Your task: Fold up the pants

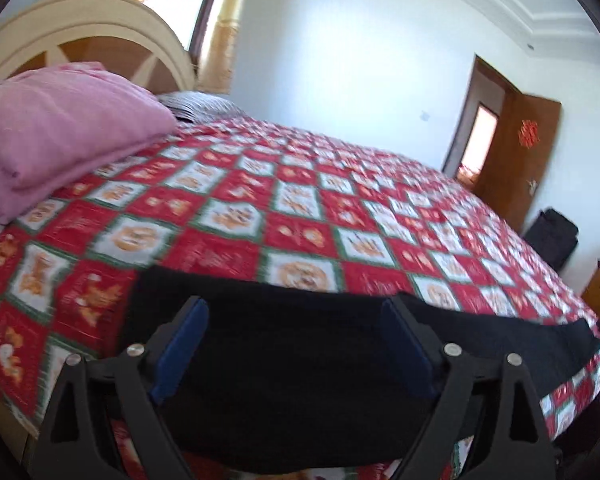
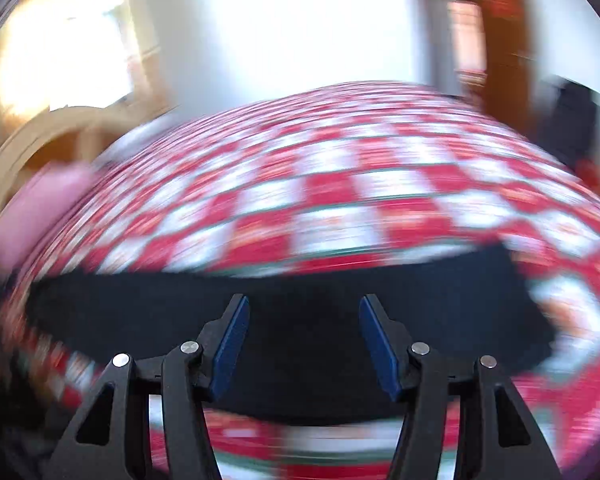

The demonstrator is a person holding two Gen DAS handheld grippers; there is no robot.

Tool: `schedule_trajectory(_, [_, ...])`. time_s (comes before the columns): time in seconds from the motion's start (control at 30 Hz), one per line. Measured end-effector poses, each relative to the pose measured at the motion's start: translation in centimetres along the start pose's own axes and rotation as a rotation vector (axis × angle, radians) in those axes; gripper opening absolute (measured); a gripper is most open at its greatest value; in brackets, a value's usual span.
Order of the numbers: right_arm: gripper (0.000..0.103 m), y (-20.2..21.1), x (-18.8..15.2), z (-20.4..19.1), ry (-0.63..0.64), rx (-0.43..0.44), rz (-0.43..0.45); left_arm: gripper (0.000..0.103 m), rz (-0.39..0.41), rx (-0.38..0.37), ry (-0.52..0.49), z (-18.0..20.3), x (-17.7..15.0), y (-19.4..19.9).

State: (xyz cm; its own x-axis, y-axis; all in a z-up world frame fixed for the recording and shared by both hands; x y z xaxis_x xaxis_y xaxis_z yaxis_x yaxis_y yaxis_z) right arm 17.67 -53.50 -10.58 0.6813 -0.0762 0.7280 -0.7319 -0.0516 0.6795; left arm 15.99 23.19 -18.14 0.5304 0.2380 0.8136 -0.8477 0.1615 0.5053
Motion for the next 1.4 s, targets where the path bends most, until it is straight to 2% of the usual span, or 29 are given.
schedule_trajectory(0.03, [0.056,0.6,0.5,2.7,-0.052,-0.051,0.004,0.091,-0.02,-0.002,-0.01,0.6,-0.5,-0.5])
schedule_trajectory(0.07, [0.048,1.0,0.6,6.2,-0.117,-0.113,-0.004,0.091,-0.046,-0.01,-0.019,1.1,-1.2,-1.3])
schedule_trajectory(0.1, [0.044,1.3,0.6,8.1,-0.152,-0.149,-0.009,0.091,-0.062,-0.017,-0.025,1.5,-1.6,-1.7])
schedule_trajectory(0.13, [0.04,1.5,0.5,9.6,-0.178,-0.173,-0.014,0.091,-0.078,-0.021,-0.033,1.9,-1.9,-2.2])
schedule_trajectory(0.2, [0.04,1.5,-0.2,11.6,-0.201,-0.192,-0.034,0.091,-0.1,-0.018,-0.046,2.2,-2.7,-2.8])
schedule_trajectory(0.37, [0.039,0.5,-1.3,13.1,-0.206,-0.188,-0.064,0.091,-0.135,-0.013,-0.043,2.4,-4.1,-3.1])
schedule_trajectory(0.47, [0.039,0.4,-1.2,13.1,-0.188,-0.221,-0.055,0.091,-0.141,-0.007,-0.043,2.1,-4.6,-3.3])
schedule_trajectory(0.53, [0.039,0.2,-1.0,13.2,-0.196,-0.213,-0.048,0.091,-0.138,-0.006,-0.053,2.2,-4.8,-3.4])
schedule_trajectory(0.6, [0.014,0.3,-1.0,13.2,-0.181,-0.216,-0.048,0.091,-0.14,0.0,-0.062,2.3,-4.8,-3.4])
schedule_trajectory(0.63, [0.007,0.3,-1.1,13.0,-0.163,-0.218,-0.053,0.091,-0.14,0.001,-0.064,2.3,-4.8,-3.4])
schedule_trajectory(0.73, [0.006,0.7,-1.1,12.6,-0.143,-0.2,-0.049,0.091,-0.141,0.001,-0.066,2.3,-4.9,-3.4])
schedule_trajectory(0.87, [0.005,1.9,-0.7,12.5,-0.134,-0.199,-0.025,0.091,-0.139,0.004,-0.072,2.2,-4.9,-3.5])
schedule_trajectory(1.03, [0.007,0.3,-2.0,13.4,-0.146,-0.206,-0.067,0.093,-0.144,0.023,-0.119,2.5,-5.2,-3.6])
schedule_trajectory(1.1, [0.017,0.7,-1.9,13.7,-0.164,-0.195,-0.061,0.093,-0.147,0.024,-0.117,2.5,-5.1,-3.5])
schedule_trajectory(1.17, [0.039,1.3,-1.5,14.1,-0.18,-0.199,-0.057,0.093,-0.149,0.022,-0.104,2.5,-5.0,-3.3])
schedule_trajectory(1.3, [0.04,2.2,-0.2,14.2,-0.196,-0.157,-0.027,0.093,-0.144,0.014,-0.11,3.1,-4.8,-3.2])
schedule_trajectory(1.4, [0.04,1.3,0.3,13.8,-0.212,-0.113,-0.054,0.093,-0.15,0.016,-0.123,3.6,-4.8,-3.4])
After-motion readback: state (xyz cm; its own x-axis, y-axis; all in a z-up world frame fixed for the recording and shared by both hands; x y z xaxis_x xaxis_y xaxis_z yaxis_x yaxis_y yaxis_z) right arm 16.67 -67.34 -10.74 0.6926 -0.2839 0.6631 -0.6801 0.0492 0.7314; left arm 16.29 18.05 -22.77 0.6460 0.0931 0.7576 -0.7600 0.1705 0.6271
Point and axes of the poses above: each gripper's, at about its wrist camera, not at the fingertips, and y roughly against the way its jaws point, z to its right, x to its top, the point moved 7 cm from there along -y, roughly the way its jaws point, and after that the axes turned 4 degrees about -x, right-handed, at the moved point
